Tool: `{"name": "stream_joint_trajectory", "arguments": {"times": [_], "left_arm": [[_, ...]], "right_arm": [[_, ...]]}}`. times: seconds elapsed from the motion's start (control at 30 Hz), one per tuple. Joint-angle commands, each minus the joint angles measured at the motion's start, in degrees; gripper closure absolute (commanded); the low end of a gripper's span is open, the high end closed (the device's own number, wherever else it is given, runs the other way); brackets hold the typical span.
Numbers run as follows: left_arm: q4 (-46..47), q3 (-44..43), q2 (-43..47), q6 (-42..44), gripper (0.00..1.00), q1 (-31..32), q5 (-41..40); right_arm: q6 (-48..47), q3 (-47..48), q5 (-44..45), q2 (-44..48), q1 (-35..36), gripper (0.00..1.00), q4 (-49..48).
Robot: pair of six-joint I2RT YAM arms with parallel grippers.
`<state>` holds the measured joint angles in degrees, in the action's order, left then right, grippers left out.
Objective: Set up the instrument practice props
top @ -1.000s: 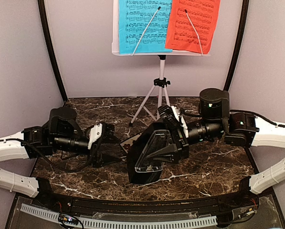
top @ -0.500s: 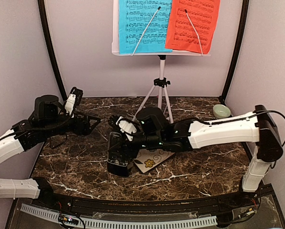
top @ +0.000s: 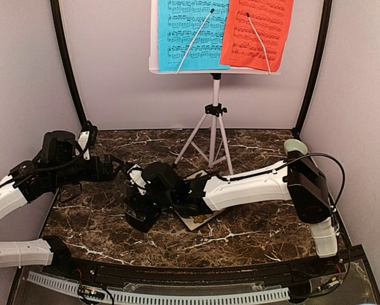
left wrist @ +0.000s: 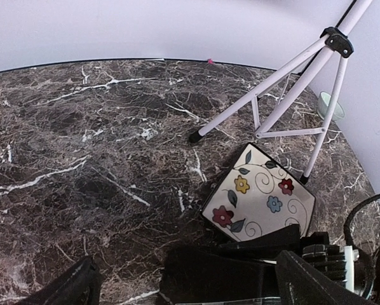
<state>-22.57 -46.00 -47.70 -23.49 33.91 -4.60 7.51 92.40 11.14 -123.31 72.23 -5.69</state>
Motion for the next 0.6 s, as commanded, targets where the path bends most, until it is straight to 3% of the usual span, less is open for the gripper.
{"name": "stream_joint_trajectory", "arguments": {"times": [0.0, 0.1, 0.27, 0.4, 0.57], "left_arm": [[-2.7, 0.0, 1.9, -1.5, 0.01, -0.3, -1.3], [-3.1, 0.5, 2.6, -1.5, 0.01, -0.3, -0.8], [-0.9, 2.1, 4.1, -0.3, 0.01, -0.3, 3.2], [-0.9, 2.0, 4.3, 1.0, 0.01, -0.3, 6.0], [-1.4, 2.3, 4.3, 2.3, 0.01, -0.2, 10.8]], "right_arm": [[-0.1, 3.7, 5.5, -0.4, 1.3, 0.82, -6.4], [0.1, 1.7, 5.1, 0.9, 1.5, 0.50, -7.6], [0.0, -1.6, 1.3, 4.1, 1.9, 0.17, -10.9], [-0.3, -4.9, -2.1, 6.6, 1.9, 0.01, -14.3], [0.1, -9.9, -4.9, 12.0, 1.7, 0.00, -16.5]]}}
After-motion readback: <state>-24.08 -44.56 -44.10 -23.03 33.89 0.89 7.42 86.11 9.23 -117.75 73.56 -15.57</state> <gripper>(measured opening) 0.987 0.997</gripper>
